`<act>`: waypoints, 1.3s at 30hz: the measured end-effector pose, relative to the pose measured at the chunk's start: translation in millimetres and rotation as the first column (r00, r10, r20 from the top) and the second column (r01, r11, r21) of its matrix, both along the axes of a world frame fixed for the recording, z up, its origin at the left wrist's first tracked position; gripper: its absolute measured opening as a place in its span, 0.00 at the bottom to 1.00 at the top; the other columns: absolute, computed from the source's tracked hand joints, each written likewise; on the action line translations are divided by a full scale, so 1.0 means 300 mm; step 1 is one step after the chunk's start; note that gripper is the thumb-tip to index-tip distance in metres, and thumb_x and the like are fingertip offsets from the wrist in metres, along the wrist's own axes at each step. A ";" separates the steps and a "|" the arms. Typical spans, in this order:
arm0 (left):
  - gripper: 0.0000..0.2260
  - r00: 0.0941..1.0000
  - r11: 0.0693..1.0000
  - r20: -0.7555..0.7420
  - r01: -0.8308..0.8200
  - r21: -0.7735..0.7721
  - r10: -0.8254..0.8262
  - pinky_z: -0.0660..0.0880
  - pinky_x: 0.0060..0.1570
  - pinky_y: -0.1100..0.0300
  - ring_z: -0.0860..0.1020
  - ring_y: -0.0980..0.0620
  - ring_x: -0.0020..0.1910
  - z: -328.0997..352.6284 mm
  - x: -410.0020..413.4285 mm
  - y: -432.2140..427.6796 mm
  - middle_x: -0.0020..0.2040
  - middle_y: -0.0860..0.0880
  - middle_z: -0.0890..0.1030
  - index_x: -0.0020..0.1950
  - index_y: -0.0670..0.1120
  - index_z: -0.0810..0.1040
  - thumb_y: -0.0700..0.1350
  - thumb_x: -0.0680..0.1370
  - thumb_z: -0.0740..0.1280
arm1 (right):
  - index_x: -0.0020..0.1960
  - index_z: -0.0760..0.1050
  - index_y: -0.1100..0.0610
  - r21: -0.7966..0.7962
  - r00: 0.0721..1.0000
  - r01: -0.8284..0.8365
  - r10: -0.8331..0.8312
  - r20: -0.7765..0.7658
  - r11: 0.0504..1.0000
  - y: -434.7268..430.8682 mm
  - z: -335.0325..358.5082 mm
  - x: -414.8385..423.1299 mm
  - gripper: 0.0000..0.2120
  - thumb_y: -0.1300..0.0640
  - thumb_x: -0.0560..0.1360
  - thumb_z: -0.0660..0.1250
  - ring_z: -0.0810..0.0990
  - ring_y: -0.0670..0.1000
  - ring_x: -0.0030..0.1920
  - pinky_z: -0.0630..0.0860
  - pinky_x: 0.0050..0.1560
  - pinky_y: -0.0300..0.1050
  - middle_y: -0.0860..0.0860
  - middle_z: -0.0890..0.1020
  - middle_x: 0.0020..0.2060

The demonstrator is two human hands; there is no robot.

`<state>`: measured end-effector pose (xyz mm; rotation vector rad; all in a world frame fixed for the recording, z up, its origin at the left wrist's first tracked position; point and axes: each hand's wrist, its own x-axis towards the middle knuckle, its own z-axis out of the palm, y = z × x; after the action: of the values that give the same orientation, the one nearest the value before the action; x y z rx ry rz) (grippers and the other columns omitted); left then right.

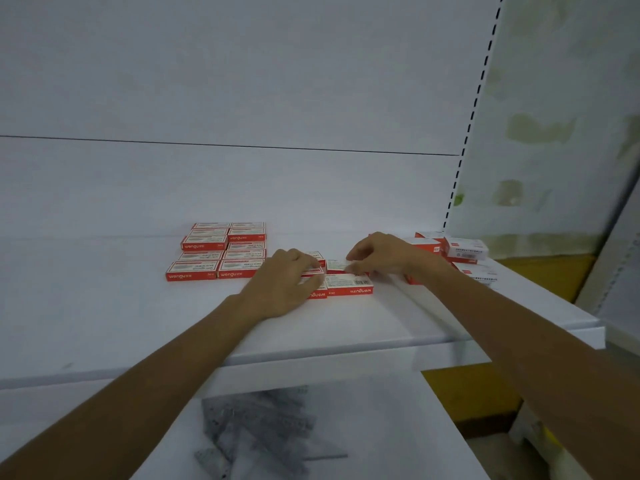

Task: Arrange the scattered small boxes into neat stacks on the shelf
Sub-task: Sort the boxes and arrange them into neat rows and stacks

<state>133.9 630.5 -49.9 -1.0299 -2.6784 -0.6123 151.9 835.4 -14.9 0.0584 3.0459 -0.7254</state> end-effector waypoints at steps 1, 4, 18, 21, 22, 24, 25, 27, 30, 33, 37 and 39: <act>0.18 1.000 1.000 -0.004 0.000 -0.007 0.000 0.67 0.61 0.54 0.69 0.49 0.62 -0.003 0.003 -0.001 0.65 0.47 0.73 0.66 0.48 0.71 0.54 0.79 0.58 | 0.62 0.75 0.54 -0.001 1.000 -0.004 0.004 0.004 1.000 0.002 0.000 -0.003 0.20 0.48 0.72 0.69 0.75 0.47 0.50 0.69 0.52 0.40 0.50 0.79 0.59; 0.18 1.000 1.000 -0.007 -0.002 -0.019 0.002 0.65 0.61 0.56 0.68 0.49 0.63 -0.003 0.013 -0.002 0.65 0.47 0.73 0.67 0.48 0.70 0.53 0.79 0.57 | 0.60 0.76 0.55 0.092 0.998 -0.034 0.038 -0.052 0.995 -0.003 -0.013 -0.001 0.18 0.47 0.74 0.66 0.75 0.47 0.50 0.70 0.51 0.40 0.50 0.79 0.56; 0.24 0.996 0.981 -0.068 -0.042 0.190 0.056 0.71 0.59 0.53 0.74 0.49 0.61 0.020 0.045 -0.020 0.65 0.48 0.73 0.74 0.49 0.58 0.50 0.79 0.59 | 0.45 0.76 0.60 -0.315 0.971 -0.154 0.085 -0.223 0.936 -0.113 0.047 0.031 0.20 0.47 0.80 0.53 0.72 0.46 0.25 0.68 0.28 0.36 0.55 0.83 0.34; 0.24 0.991 0.985 -0.115 -0.043 0.167 0.063 0.71 0.59 0.54 0.74 0.50 0.59 0.015 0.045 -0.030 0.64 0.48 0.73 0.72 0.49 0.61 0.50 0.77 0.63 | 0.45 0.76 0.61 -0.356 0.973 -0.184 0.119 -0.196 0.916 -0.127 0.035 0.026 0.20 0.47 0.80 0.54 0.71 0.48 0.25 0.67 0.27 0.36 0.53 0.80 0.31; 0.24 0.985 0.986 -0.147 -0.062 0.156 0.085 0.71 0.58 0.55 0.74 0.50 0.58 0.015 0.043 -0.033 0.63 0.48 0.74 0.71 0.49 0.64 0.51 0.77 0.64 | 0.45 0.75 0.60 -0.374 0.972 -0.197 0.130 -0.196 0.906 -0.131 0.030 0.027 0.19 0.46 0.80 0.55 0.72 0.49 0.27 0.67 0.28 0.36 0.53 0.80 0.31; 0.22 0.961 0.969 -0.201 -0.152 0.193 0.190 0.71 0.52 0.56 0.76 0.50 0.53 0.026 0.040 -0.044 0.59 0.48 0.78 0.66 0.48 0.69 0.54 0.75 0.66 | 0.48 0.75 0.60 -0.425 0.969 -0.209 0.128 -0.213 0.881 -0.145 0.027 0.023 0.17 0.46 0.78 0.59 0.75 0.50 0.32 0.71 0.32 0.38 0.54 0.82 0.37; 0.22 0.944 0.951 -0.209 -0.208 0.228 0.256 0.72 0.50 0.57 0.78 0.50 0.51 0.033 0.037 -0.051 0.56 0.49 0.79 0.63 0.48 0.71 0.56 0.73 0.67 | 0.52 0.74 0.60 -0.463 0.970 -0.202 0.111 -0.217 0.863 -0.157 0.026 0.017 0.16 0.47 0.77 0.62 0.77 0.50 0.35 0.73 0.35 0.39 0.55 0.83 0.41; 0.22 0.916 0.909 -0.182 -0.298 0.292 0.359 0.74 0.46 0.56 0.80 0.50 0.47 0.042 0.031 -0.064 0.53 0.50 0.82 0.60 0.48 0.72 0.59 0.71 0.68 | 0.57 0.72 0.60 -0.508 0.973 -0.171 0.064 -0.222 0.844 -0.191 0.024 -0.001 0.16 0.50 0.75 0.65 0.80 0.50 0.41 0.79 0.42 0.43 0.55 0.83 0.48; 0.23 0.904 0.891 -0.154 -0.343 0.297 0.400 0.73 0.38 0.59 0.81 0.51 0.43 0.045 0.022 -0.082 0.50 0.50 0.83 0.56 0.48 0.72 0.62 0.70 0.67 | 0.57 0.70 0.58 -0.527 0.966 -0.163 0.026 -0.258 0.834 -0.259 0.025 -0.026 0.11 0.54 0.78 0.62 0.82 0.52 0.47 0.82 0.45 0.47 0.56 0.82 0.50; 0.25 0.949 0.927 -0.088 -0.273 0.258 0.303 0.73 0.33 0.61 0.78 0.52 0.39 0.053 0.011 -0.124 0.49 0.50 0.82 0.56 0.47 0.70 0.62 0.68 0.69 | 0.59 0.71 0.58 -0.606 0.964 -0.198 0.041 -0.263 0.770 -0.308 0.039 -0.034 0.10 0.57 0.80 0.58 0.82 0.56 0.48 0.82 0.46 0.51 0.59 0.81 0.52; 0.34 0.991 0.950 0.046 -0.132 0.284 0.124 0.76 0.46 0.57 0.78 0.52 0.44 0.085 -0.007 -0.198 0.53 0.50 0.80 0.65 0.49 0.64 0.55 0.65 0.76 | 0.63 0.68 0.58 -0.520 0.965 -0.218 0.104 -0.239 0.826 -0.351 0.046 -0.034 0.13 0.57 0.80 0.58 0.80 0.54 0.47 0.80 0.43 0.43 0.58 0.79 0.50; 0.42 0.995 0.958 0.064 -0.094 0.271 0.080 0.75 0.50 0.59 0.77 0.53 0.48 0.102 -0.007 -0.221 0.55 0.52 0.76 0.71 0.50 0.59 0.53 0.64 0.77 | 0.59 0.67 0.60 -0.514 0.970 -0.189 0.078 -0.230 0.837 -0.376 0.045 -0.046 0.11 0.55 0.79 0.59 0.80 0.53 0.46 0.78 0.41 0.42 0.59 0.80 0.52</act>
<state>131.8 564.3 -19.3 -0.8269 -2.5701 -0.9711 138.0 722.5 -1.5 -0.2462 2.8473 -1.6192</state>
